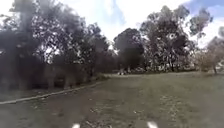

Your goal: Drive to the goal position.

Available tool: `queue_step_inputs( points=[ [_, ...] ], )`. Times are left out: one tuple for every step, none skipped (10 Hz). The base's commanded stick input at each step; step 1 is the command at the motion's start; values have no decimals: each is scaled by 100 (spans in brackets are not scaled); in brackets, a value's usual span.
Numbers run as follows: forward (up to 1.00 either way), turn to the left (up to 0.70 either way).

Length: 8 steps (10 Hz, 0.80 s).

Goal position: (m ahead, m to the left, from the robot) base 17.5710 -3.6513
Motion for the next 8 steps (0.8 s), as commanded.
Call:
queue_step_inputs(
  points=[
    [70,0],
    [70,0],
    [70,0],
    [70,0],
    [70,0],
    [70,0],
    [70,0],
    [70,0]
  ],
)
